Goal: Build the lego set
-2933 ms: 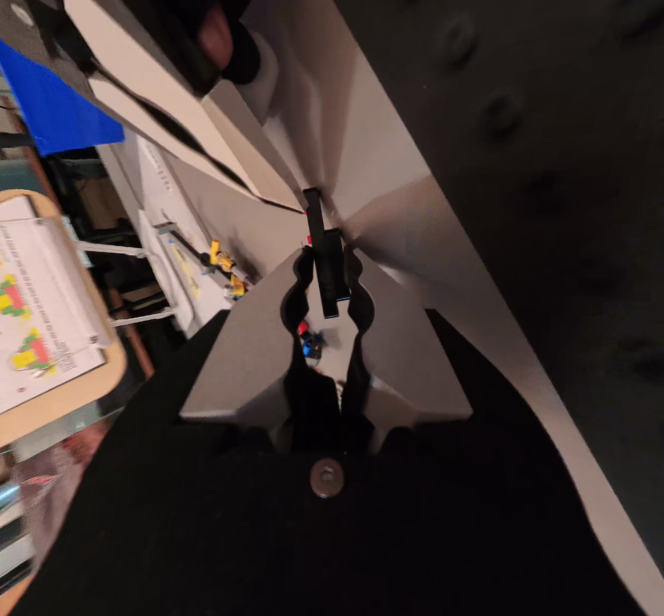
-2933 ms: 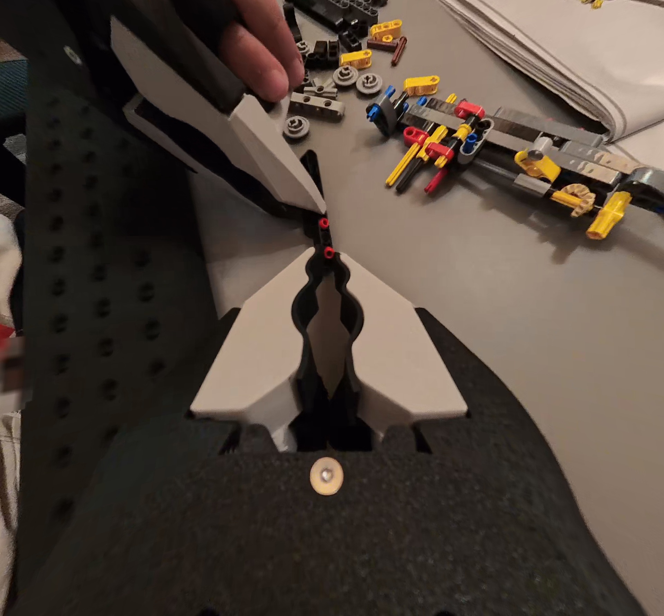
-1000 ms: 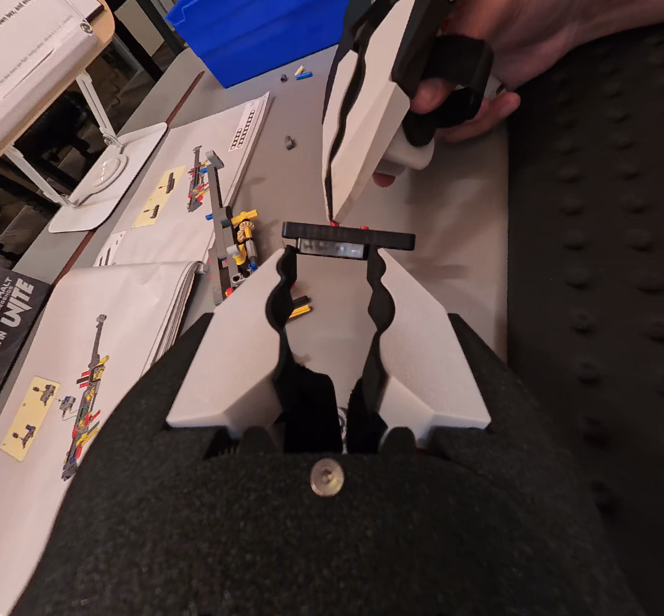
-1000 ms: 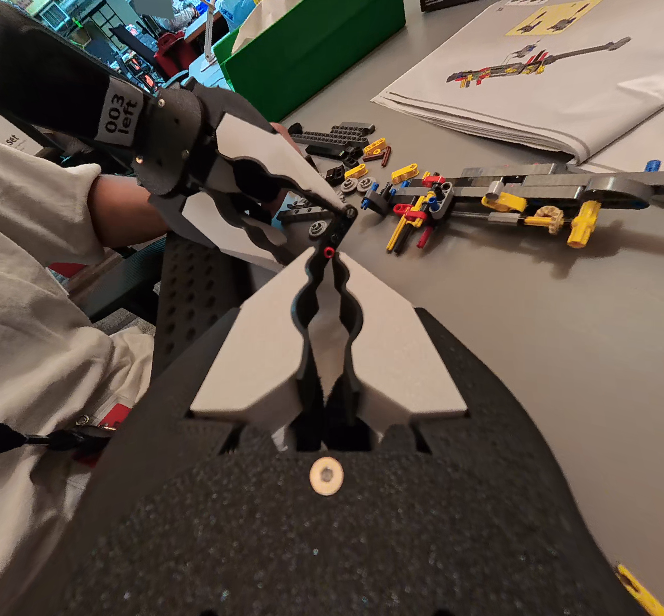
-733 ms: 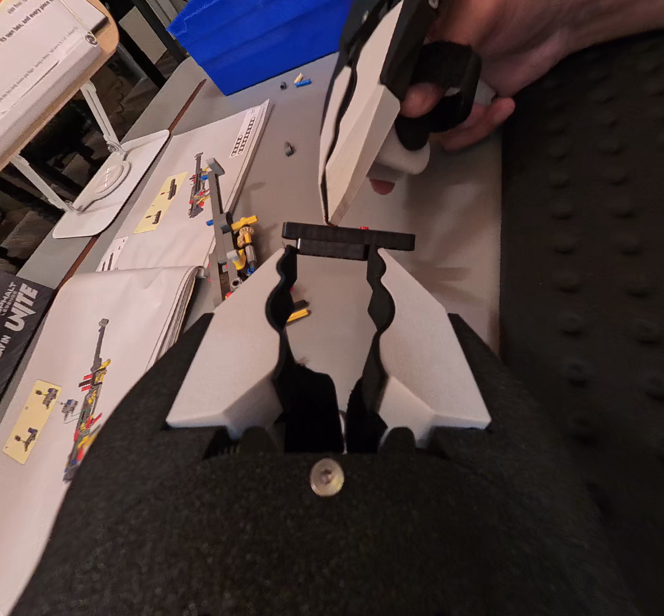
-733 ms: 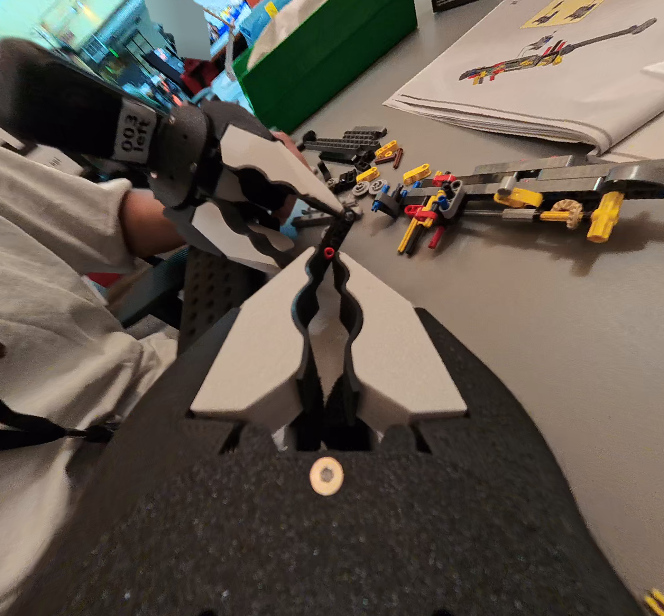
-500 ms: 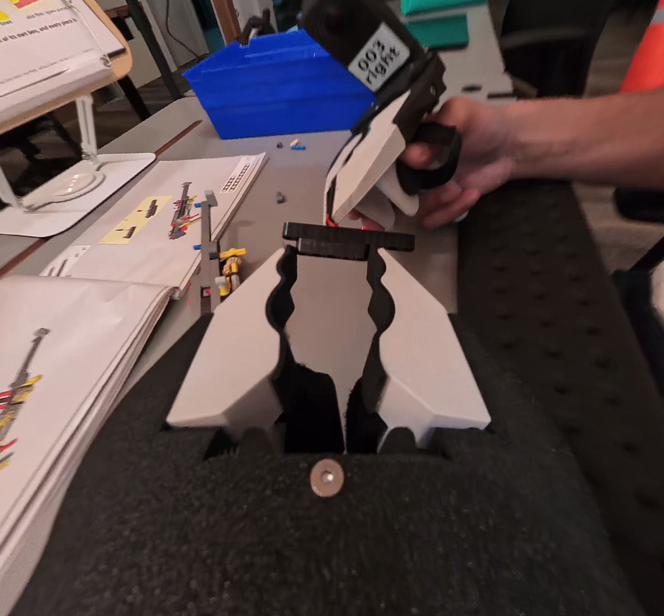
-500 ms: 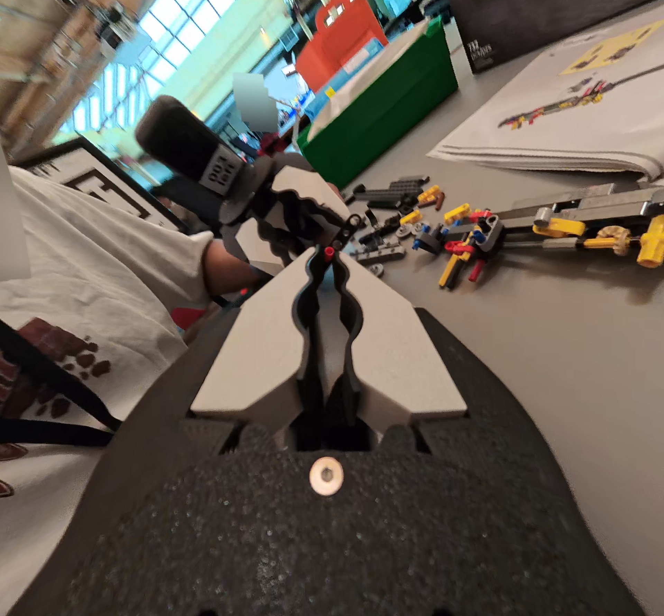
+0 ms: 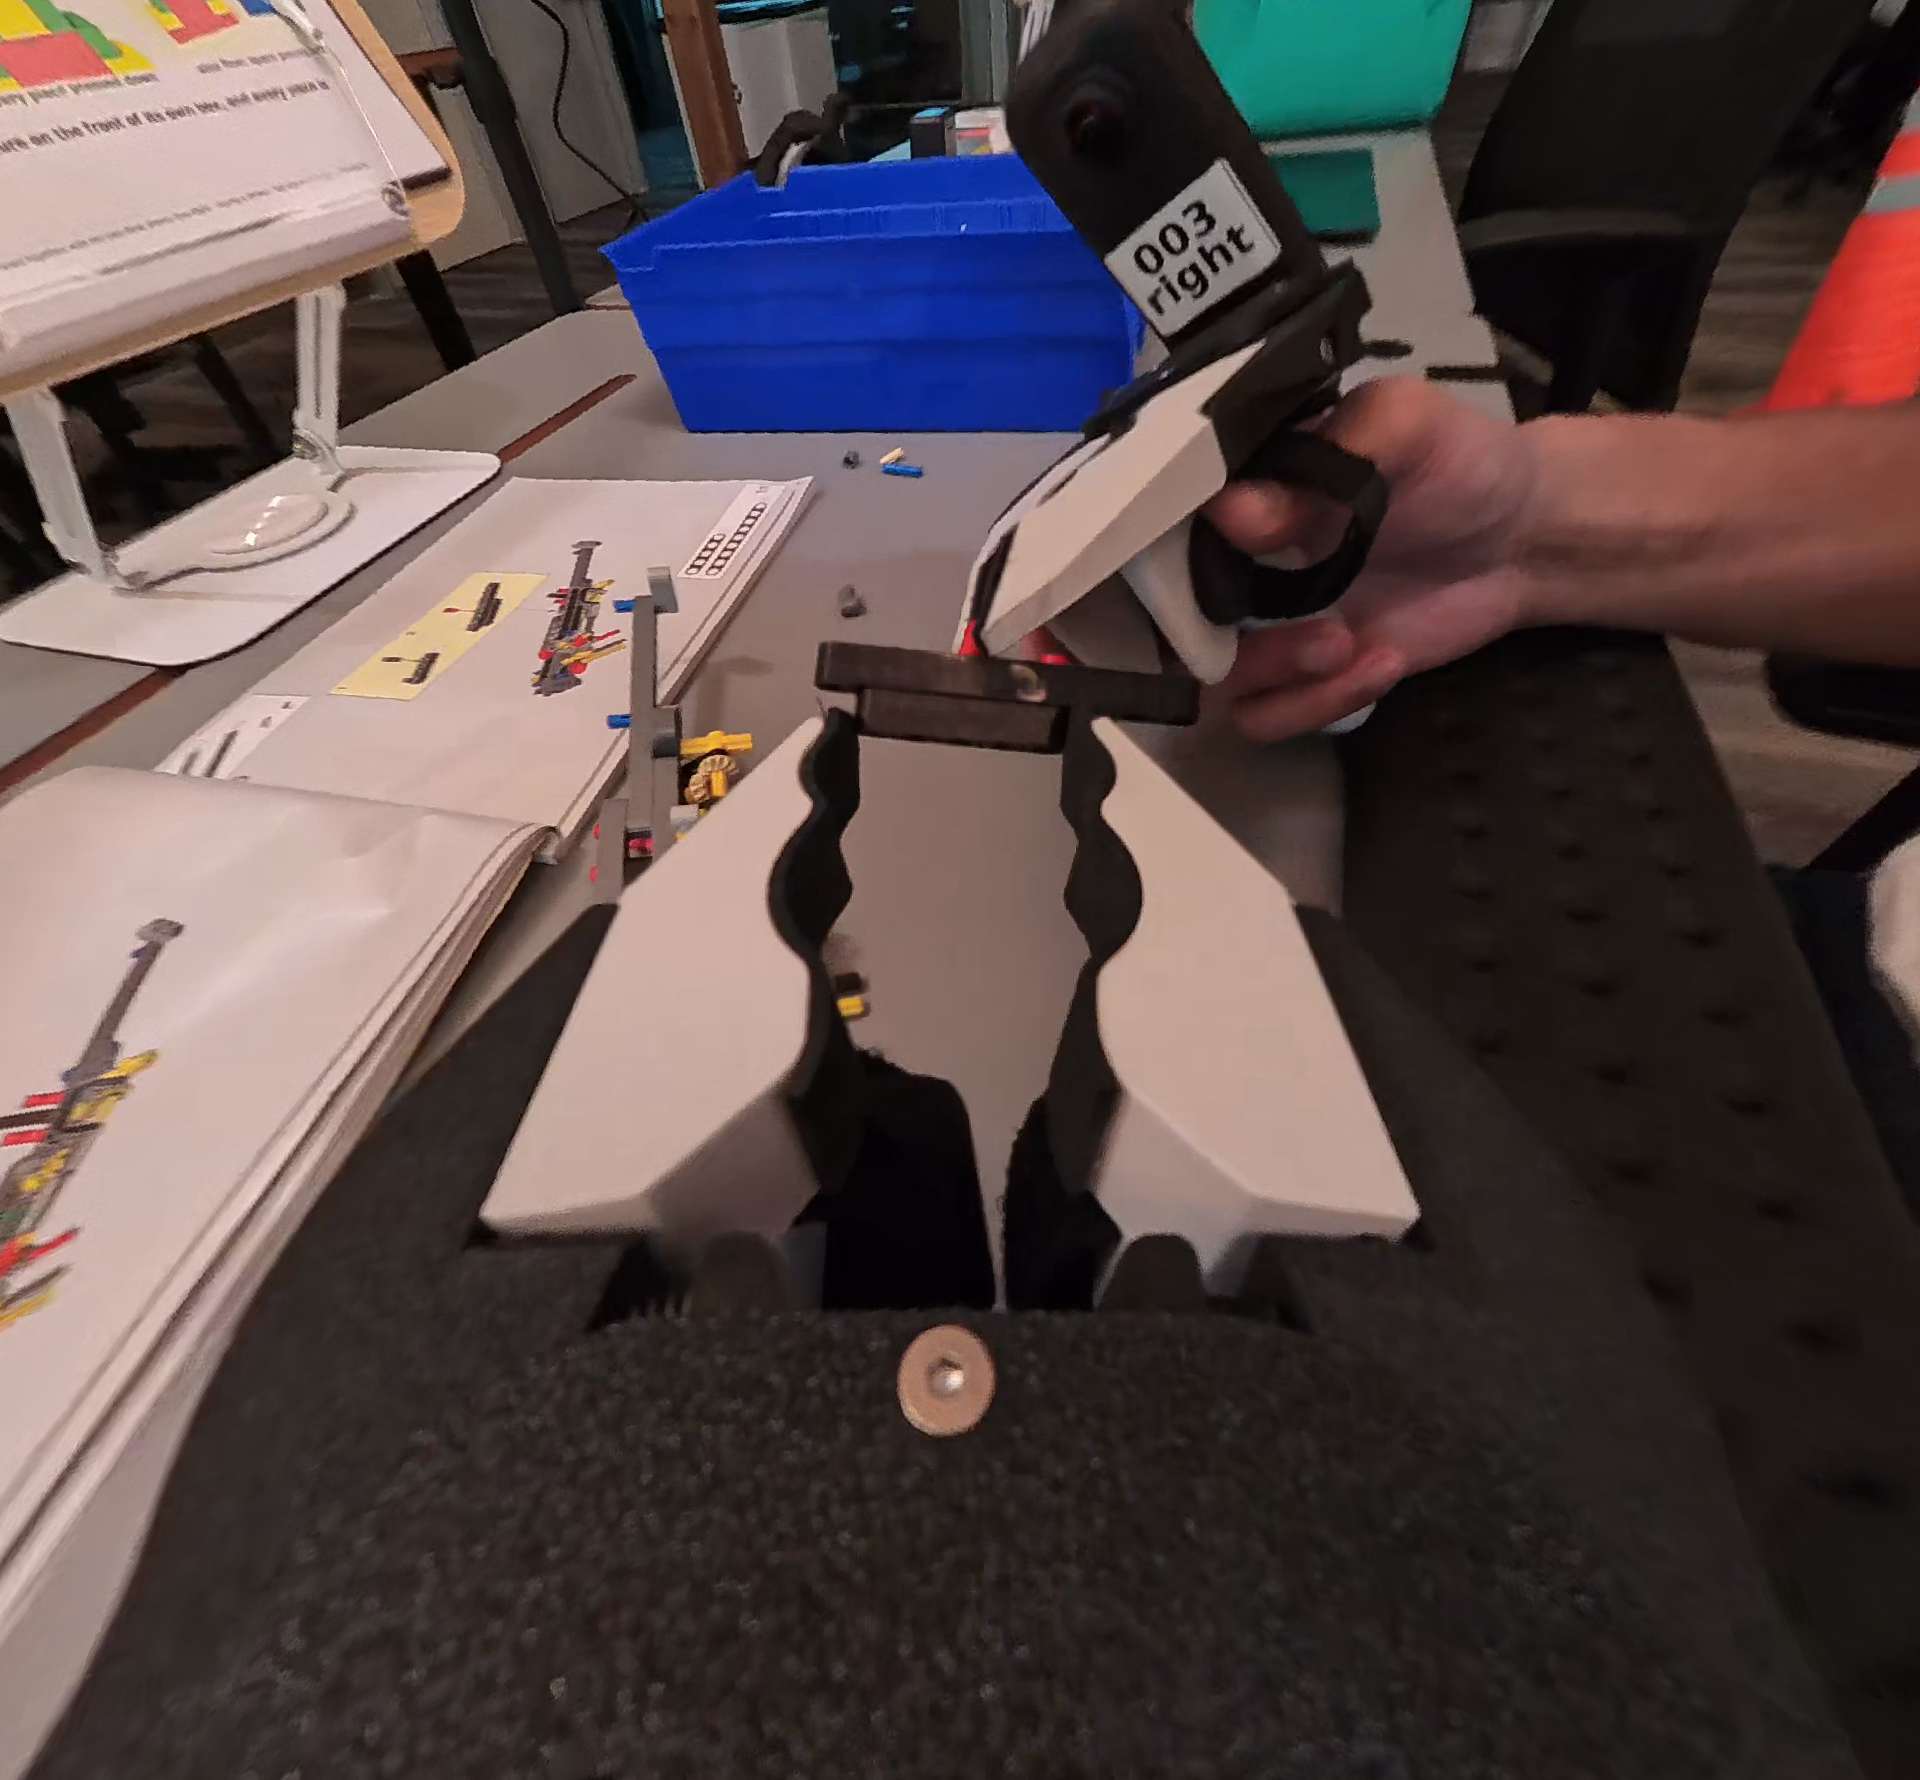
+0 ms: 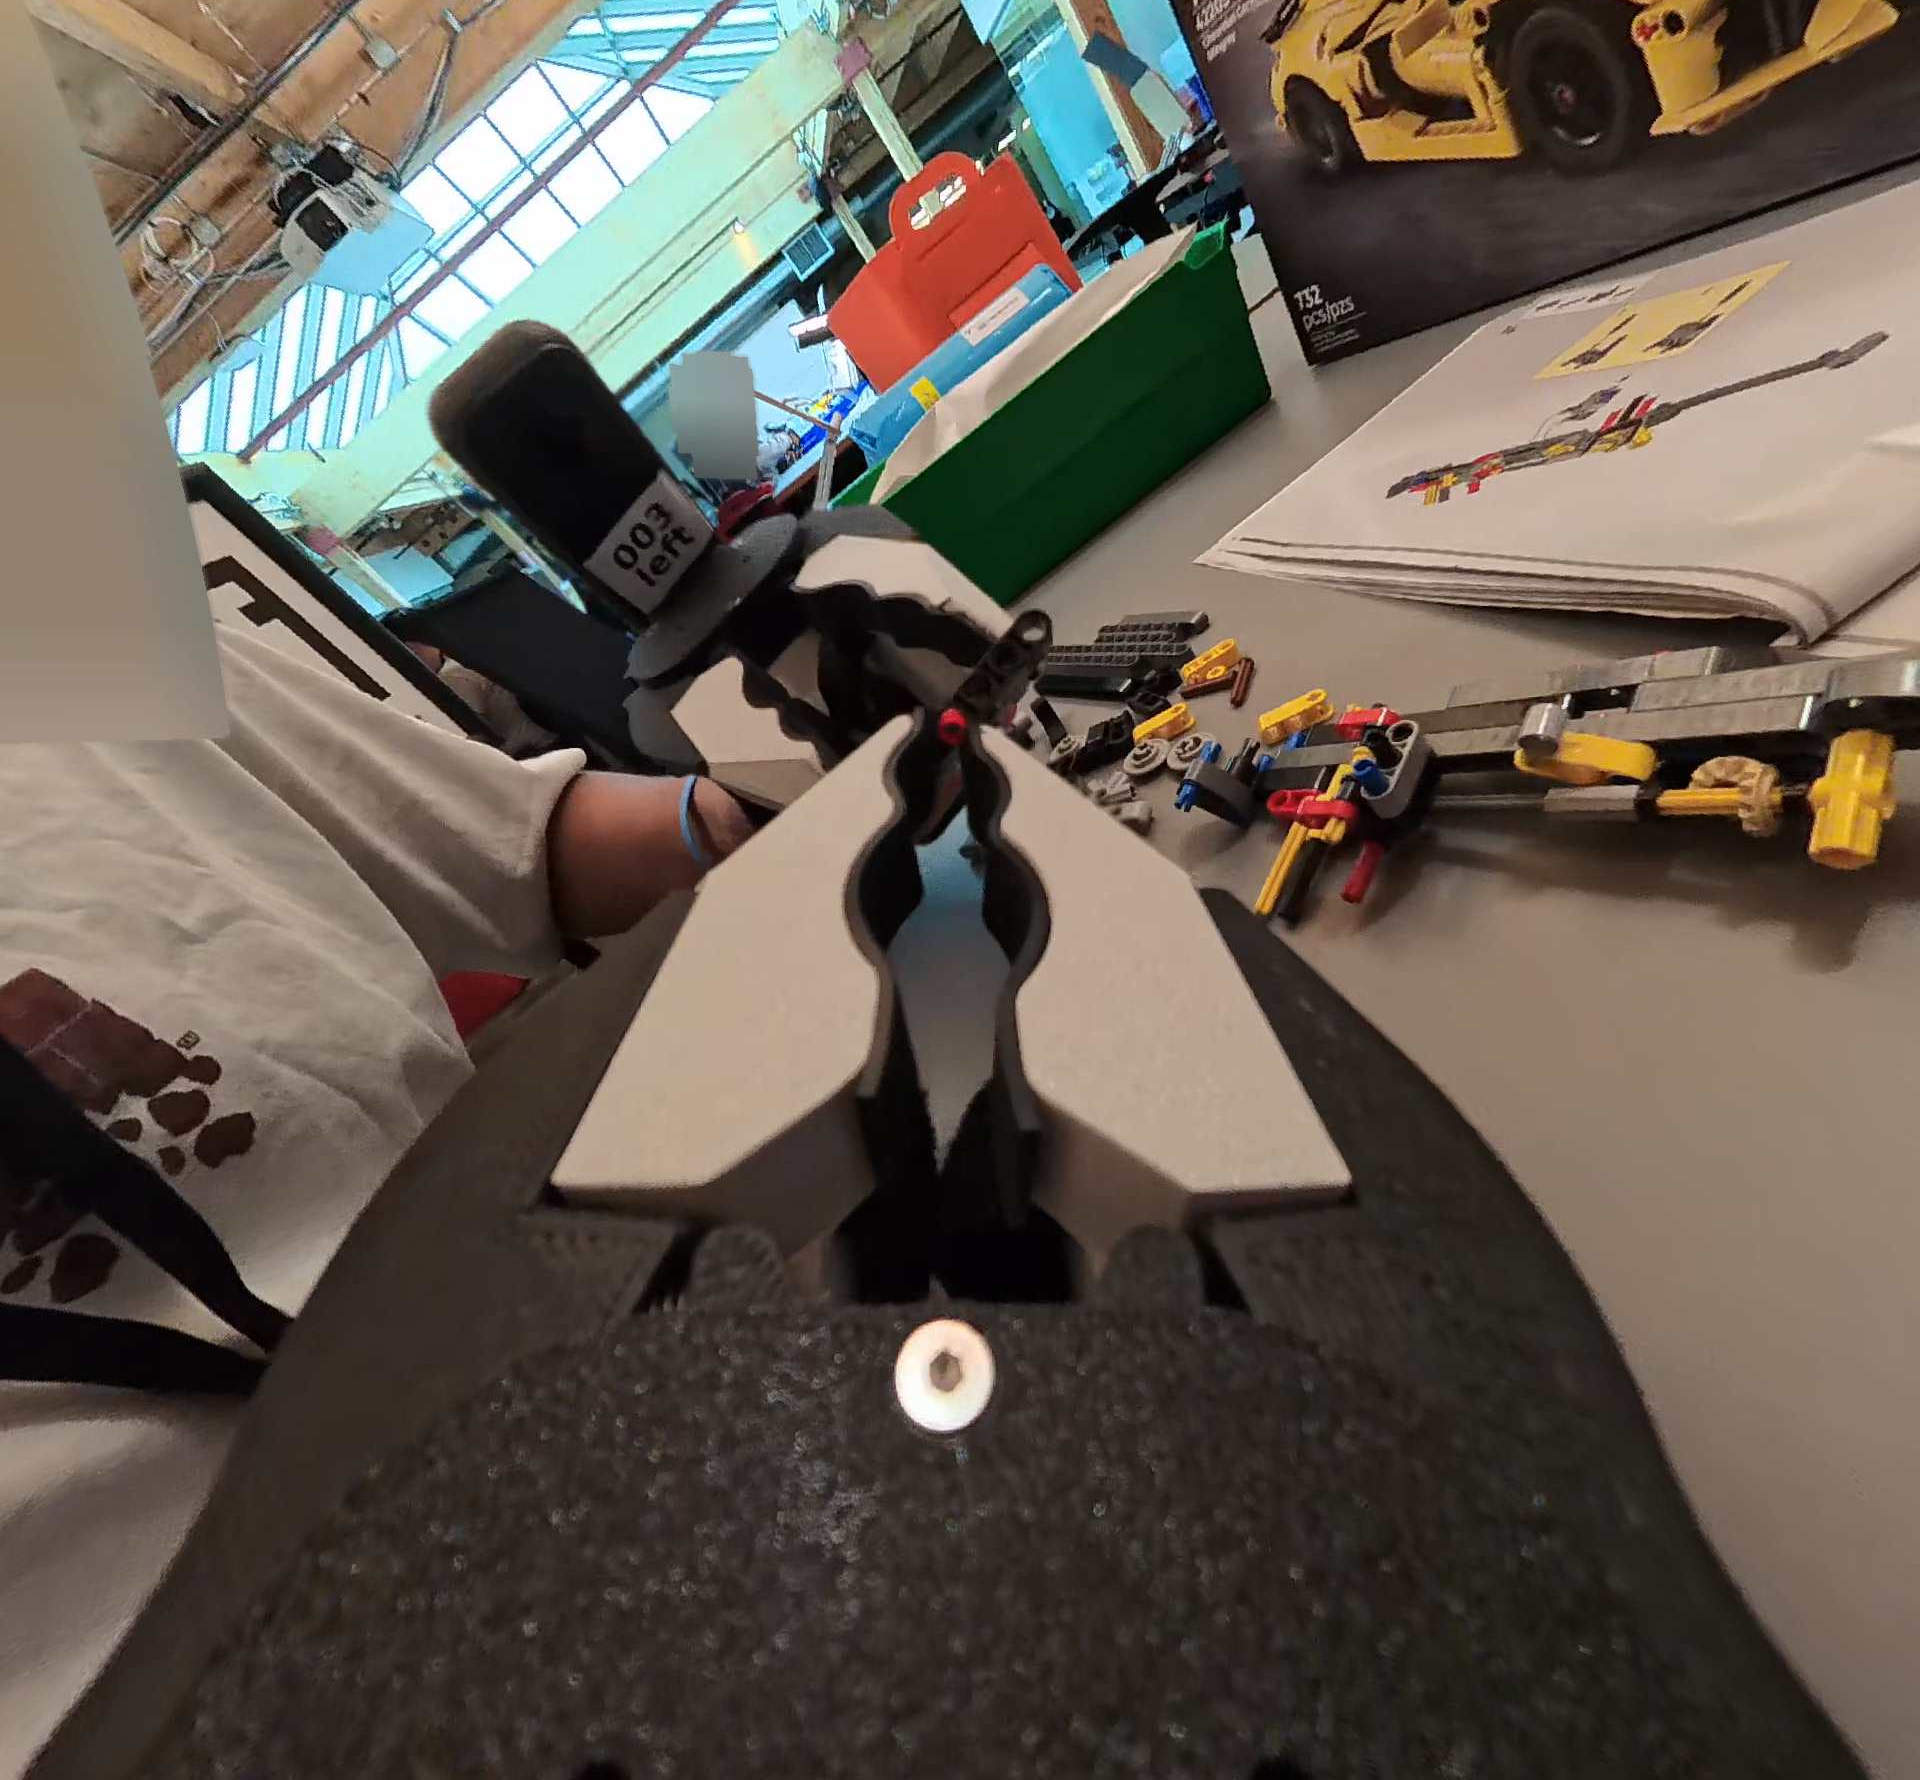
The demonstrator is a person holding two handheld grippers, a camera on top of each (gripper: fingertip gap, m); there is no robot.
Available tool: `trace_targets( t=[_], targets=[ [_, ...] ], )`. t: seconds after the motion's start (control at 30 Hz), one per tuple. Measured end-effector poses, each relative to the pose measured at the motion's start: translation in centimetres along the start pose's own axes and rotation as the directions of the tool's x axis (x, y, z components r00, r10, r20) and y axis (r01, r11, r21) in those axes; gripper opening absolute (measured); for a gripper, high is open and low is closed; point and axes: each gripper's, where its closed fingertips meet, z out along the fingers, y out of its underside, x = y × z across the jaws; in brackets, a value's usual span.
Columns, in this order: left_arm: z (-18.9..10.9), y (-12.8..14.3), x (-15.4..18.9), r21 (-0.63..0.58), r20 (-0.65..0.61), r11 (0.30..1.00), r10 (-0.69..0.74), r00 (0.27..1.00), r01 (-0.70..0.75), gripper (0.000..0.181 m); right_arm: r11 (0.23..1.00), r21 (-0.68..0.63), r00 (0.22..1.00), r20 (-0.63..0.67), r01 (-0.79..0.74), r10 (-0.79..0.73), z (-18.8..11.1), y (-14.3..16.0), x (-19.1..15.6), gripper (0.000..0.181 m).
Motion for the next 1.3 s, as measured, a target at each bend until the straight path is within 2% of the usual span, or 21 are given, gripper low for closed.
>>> trace_targets(
  t=[0.1,0.23,0.4,0.5,0.67,0.87,1.13,1.3],
  targets=[
    [-0.1,0.6,-0.1,-0.057,0.054,0.988,0.148,0.987,-0.145,0.038,0.999,-0.050,1.000,-0.020,0.011,-0.012,0.1,0.7,0.2,0.003],
    [-0.2,1.9,0.0,-0.178,0.116,0.906,0.407,0.906,-0.384,0.037,0.989,-0.147,0.998,-0.051,0.034,-0.041,0.1,2.1,0.8,0.003],
    [-0.5,2.6,0.6,-0.219,0.092,0.852,0.503,0.860,-0.475,0.038,0.977,-0.213,0.999,-0.028,0.027,-0.033,0.2,3.1,0.6,0.002],
    [-0.4,2.8,0.7,-0.221,0.084,0.860,0.487,0.870,-0.460,0.038,0.975,-0.220,0.999,-0.027,0.020,-0.026,0.2,3.2,0.7,0.002],
    [-0.3,2.2,0.7,-0.165,0.063,0.928,0.348,0.935,-0.334,0.037,0.984,-0.179,1.000,-0.015,0.012,-0.015,0.1,2.6,0.5,0.003],
    [-0.2,2.4,0.6,-0.179,0.068,0.923,0.358,0.931,-0.342,0.037,0.983,-0.180,0.999,-0.030,0.034,-0.040,0.1,2.6,0.7,0.003],
    [0.0,1.8,0.3,-0.128,0.057,0.969,0.219,0.974,-0.210,0.037,0.981,-0.130,0.984,-0.084,0.147,-0.159,0.1,1.7,0.7,0.003],
    [0.0,1.7,0.2,-0.121,0.059,0.971,0.213,0.975,-0.204,0.037,0.969,-0.128,0.966,-0.120,0.213,-0.229,0.1,1.5,0.8,0.003]
  ],
)
